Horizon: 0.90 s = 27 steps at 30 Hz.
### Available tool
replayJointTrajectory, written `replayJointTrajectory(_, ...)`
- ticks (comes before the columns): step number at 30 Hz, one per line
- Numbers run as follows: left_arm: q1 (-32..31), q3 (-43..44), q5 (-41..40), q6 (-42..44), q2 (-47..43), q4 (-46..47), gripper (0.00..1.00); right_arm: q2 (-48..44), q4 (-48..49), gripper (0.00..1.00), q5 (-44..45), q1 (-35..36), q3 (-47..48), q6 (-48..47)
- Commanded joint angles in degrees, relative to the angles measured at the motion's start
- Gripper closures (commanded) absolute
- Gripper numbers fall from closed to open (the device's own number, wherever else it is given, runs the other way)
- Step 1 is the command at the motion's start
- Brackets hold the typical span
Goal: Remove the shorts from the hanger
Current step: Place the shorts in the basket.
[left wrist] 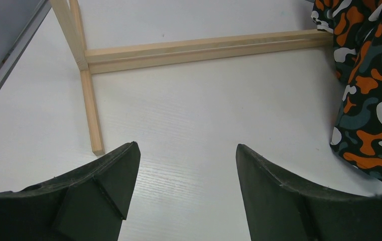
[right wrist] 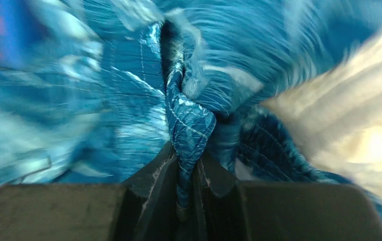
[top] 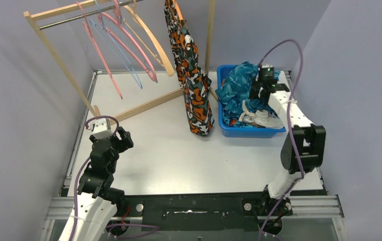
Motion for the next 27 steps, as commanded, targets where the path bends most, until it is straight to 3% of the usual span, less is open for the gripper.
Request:
replayJointTrajectory(1, 0.1, 2.4, 0.3, -0.2, 0.3, 2.0, 0.30, 7.1, 1.4, 1.00, 0.1, -2.0, -5.0, 5.1)
replayJointTrajectory(5, 0.2, 2.4, 0.4, -0.2, 0.4, 2.0, 0.30, 9.5, 0.6, 0.99, -1.8, -1.7, -6.2, 4.9)
replayJointTrajectory(10, 0.1, 2.4, 0.6, -0.2, 0.4, 1.9, 0.30, 5.1, 0.5, 0.85, 5.2, -1.7, -6.1, 5.5)
replayJointTrajectory(13, 0.2, 2.4, 0.6, -0.2, 0.4, 2.0, 0.30, 1.9, -1.5, 0.66, 6.1, -1.8, -3.1, 5.2)
replayJointTrajectory(19, 0.2, 2.4, 0.6, -0.1, 0.5, 2.1, 0.30, -3.3, -2.2, 0.26, -2.1, -1.9, 2.0, 7.1)
replayJointTrajectory(21, 0.3, 2.4, 0.8, -0.1, 0.6, 2.1, 0.30, -5.7, 0.8, 0.22, -4.3, -1.7, 1.3, 9.6)
replayJointTrajectory(27, 0.2, 2.5, 0.5, -0.1, 0.4, 2.0, 0.30, -6.7, 9.6, 0.24, -14.2, 1.3, -2.7, 11.6)
